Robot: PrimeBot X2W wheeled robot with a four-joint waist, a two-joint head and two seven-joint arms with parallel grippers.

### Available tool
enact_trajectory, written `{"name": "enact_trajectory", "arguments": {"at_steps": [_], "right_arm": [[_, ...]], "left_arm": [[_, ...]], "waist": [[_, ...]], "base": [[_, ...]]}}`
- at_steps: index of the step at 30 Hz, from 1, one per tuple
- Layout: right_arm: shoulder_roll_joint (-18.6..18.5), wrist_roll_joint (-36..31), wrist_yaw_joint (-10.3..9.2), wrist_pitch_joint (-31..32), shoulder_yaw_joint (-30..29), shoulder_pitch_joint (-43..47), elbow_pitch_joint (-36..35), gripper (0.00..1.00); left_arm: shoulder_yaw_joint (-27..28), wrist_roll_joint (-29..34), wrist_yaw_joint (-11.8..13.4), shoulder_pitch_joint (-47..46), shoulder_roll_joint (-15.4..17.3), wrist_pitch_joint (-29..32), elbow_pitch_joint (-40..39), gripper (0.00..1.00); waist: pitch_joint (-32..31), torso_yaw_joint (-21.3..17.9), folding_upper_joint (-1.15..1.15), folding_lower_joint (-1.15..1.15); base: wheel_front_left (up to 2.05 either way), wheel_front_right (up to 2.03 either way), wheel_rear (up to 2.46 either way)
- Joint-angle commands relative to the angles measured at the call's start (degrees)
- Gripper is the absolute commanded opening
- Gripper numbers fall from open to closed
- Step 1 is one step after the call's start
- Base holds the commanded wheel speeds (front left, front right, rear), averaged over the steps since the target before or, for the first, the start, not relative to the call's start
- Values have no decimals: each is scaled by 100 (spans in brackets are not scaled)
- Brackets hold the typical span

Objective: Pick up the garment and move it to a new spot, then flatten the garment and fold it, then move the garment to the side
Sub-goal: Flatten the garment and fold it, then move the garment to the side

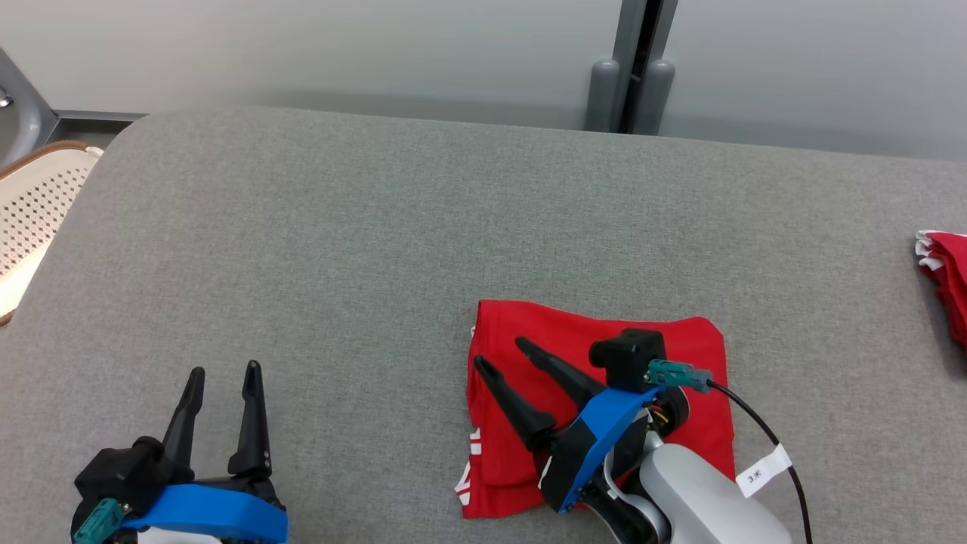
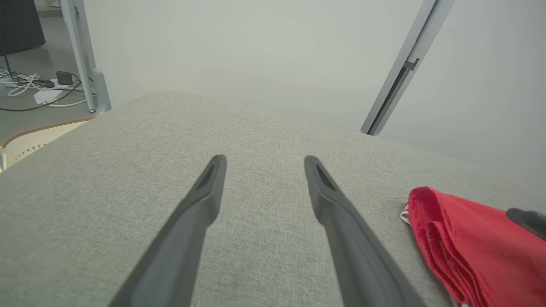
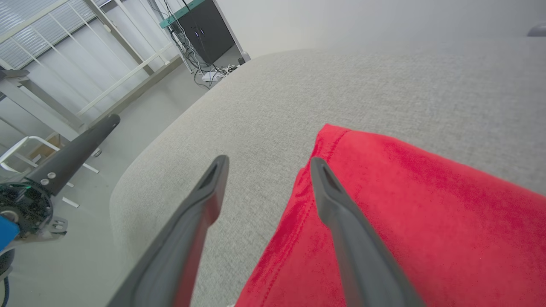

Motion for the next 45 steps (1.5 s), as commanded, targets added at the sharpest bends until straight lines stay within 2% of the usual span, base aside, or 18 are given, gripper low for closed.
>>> {"name": "enact_trajectory", "arguments": {"at_steps": [1, 5, 9, 18, 24, 32, 45], "right_arm": [[-17, -63, 0, -129, -16, -140, -22, 100], [-17, -468, 0, -458, -332, -229, 44, 100], [-14, -1132, 0, -705, -967, -110, 87, 100], [-13, -2483, 0, -847, -2669, 761, -413, 100], [-11, -2994, 0, -875, -3418, 1431, -781, 100], [-11, -2717, 0, -954, -3552, 1998, -858, 100], [-11, -2589, 0, -1091, -3460, 1974, -674, 100]], "left_arm": [[-16, 50, -32, -111, -34, -23, 12, 100], [-83, 129, -76, -150, -82, -23, -5, 100], [-162, 216, -127, -232, -154, -23, -1, 100], [-444, 374, -180, -440, -380, -23, 182, 100], [-355, 372, -212, -311, -509, -19, 312, 100], [-8, 470, -210, 20, -605, -19, 482, 100], [316, 671, -355, 116, -787, -19, 787, 100]], "waist": [[-8, -37, 0, 0], [-32, -119, 0, 0], [-98, -206, 0, 0], [-368, -468, 0, 0], [-559, -646, 0, 0], [-701, -750, 0, 0], [-689, -761, 0, 0]], "base": [[0, 0, 0], [0, 0, 0], [0, 0, 0], [0, 0, 0], [0, 0, 0], [0, 0, 0], [0, 0, 0]]}}
